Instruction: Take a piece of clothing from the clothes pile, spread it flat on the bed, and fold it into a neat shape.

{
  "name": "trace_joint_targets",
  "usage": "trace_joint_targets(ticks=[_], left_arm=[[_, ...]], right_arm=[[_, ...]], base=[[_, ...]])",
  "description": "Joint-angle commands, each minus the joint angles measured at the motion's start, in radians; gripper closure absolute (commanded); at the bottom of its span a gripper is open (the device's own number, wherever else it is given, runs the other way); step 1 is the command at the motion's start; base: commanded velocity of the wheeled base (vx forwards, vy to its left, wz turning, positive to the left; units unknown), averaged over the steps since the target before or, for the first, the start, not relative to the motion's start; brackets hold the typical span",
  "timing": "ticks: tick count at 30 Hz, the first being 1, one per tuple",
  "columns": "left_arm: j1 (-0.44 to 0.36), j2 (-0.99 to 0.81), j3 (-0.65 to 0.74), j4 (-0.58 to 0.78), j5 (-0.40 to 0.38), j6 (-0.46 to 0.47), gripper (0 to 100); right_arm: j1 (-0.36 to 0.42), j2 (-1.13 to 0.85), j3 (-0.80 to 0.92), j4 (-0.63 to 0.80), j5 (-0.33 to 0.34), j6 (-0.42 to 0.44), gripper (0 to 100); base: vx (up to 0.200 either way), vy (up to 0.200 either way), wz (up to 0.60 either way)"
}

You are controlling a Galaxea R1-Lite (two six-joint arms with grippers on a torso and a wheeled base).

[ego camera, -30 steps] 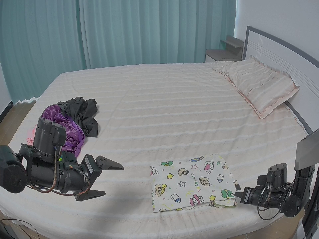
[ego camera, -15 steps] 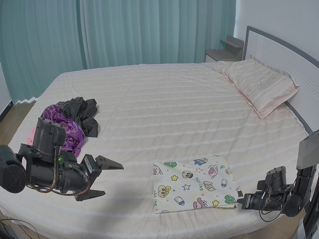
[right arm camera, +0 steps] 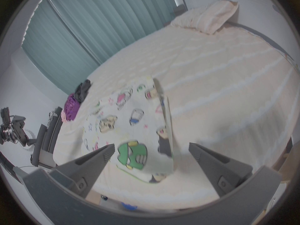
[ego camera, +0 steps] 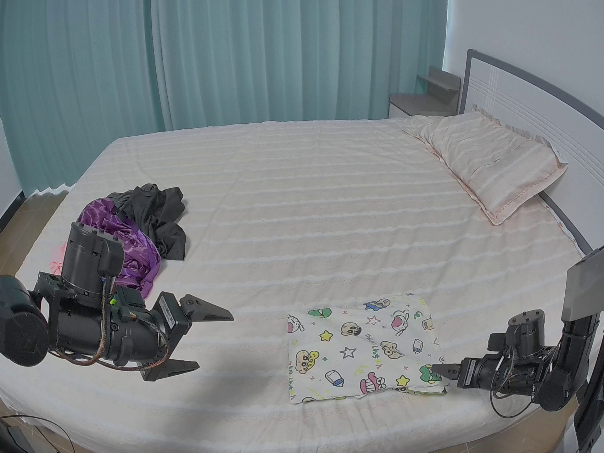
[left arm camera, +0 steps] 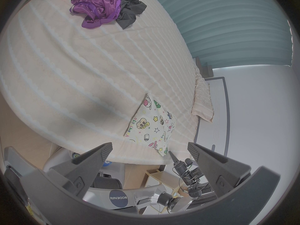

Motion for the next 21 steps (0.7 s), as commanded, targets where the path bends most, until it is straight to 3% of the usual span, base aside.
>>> trace_joint_targets(ticks=[1,7,9,16,21], left_arm=[[0.0,-0.001,0.0,0.0,0.001,-0.001,0],[0.0,-0.001,0.0,0.0,-0.001,-0.001,0],[-0.005,-0.001,0.0,0.0,-0.002,-0.001,0],[-0.023,-0.001,0.003,0.0,-0.001,-0.002,0],[-0.033,-0.001,0.012,0.0,-0.002,-0.001,0]], right_arm=[[-0.016,-0.016,-0.009,-0.071,-0.021,-0.002,0],[-0.068,0.008,-0.181,-0.057,-0.006,-0.002,0],[-0.079,0.045,-0.294,0.012,0.01,-0.002,0],[-0.074,0.096,-0.518,0.209,0.157,0.003,0],[-0.083,0.145,-0.592,0.248,0.174,0.003,0]], base=[[0.0,0.0,0.0],[0.0,0.0,0.0],[0.0,0.0,0.0],[0.0,0.0,0.0],[0.0,0.0,0.0]])
